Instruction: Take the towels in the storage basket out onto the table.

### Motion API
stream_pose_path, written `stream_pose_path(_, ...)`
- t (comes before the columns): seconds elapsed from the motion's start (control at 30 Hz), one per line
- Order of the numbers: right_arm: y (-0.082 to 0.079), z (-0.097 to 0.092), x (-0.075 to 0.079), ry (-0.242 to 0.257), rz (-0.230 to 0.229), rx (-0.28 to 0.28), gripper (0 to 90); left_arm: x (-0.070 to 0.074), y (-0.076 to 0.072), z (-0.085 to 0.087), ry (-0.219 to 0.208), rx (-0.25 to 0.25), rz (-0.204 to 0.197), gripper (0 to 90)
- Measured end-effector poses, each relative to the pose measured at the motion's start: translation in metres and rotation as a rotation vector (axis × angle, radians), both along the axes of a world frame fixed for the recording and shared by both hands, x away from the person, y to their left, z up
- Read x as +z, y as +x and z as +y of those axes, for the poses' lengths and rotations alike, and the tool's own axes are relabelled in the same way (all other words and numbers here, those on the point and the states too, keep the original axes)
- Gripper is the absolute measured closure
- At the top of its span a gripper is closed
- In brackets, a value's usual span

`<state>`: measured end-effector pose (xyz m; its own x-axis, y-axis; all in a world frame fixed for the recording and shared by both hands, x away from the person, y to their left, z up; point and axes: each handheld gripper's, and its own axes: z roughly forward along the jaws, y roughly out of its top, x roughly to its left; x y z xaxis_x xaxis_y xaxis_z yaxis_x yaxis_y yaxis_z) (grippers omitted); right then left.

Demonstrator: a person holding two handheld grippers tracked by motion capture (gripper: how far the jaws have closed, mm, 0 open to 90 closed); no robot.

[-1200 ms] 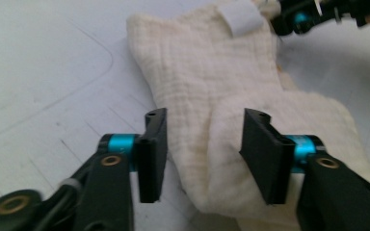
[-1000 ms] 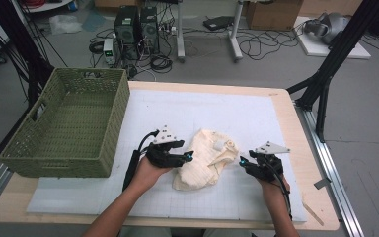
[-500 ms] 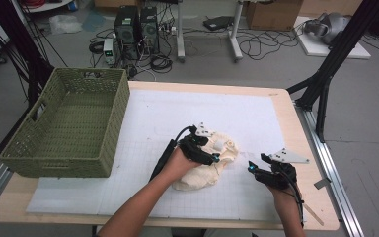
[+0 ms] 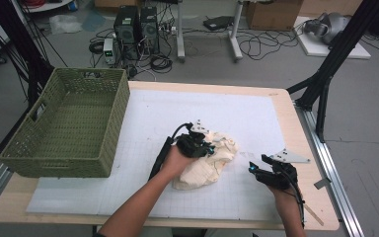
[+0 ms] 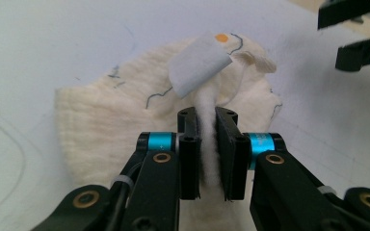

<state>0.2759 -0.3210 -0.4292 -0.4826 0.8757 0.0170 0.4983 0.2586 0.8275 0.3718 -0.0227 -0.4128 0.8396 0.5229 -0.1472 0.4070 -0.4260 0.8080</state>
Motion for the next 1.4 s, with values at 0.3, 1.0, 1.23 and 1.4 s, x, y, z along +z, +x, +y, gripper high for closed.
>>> stream_pose_path(0.3, 0.001, 0.003, -0.001, -0.004, -0.004, 0.003, 41.0, 0.009, 0.01, 0.05, -0.103, 0.155, -0.036, 80.3)
stream_pose_path(1.0, 0.011, 0.049, -0.01, -0.041, 0.023, 0.108, 40.2, -0.008, 0.016, 0.127, -0.087, 0.381, -0.006, 80.5)
stream_pose_path(1.23, 0.029, 0.091, -0.009, -0.047, 0.03, 0.188, 39.4, -0.006, 0.013, 0.124, -0.085, 0.373, -0.017, 79.0)
stream_pose_path(1.4, 0.049, 0.125, -0.01, -0.005, 0.061, 0.219, 37.7, -0.005, 0.012, 0.124, -0.077, 0.366, -0.022, 78.9)
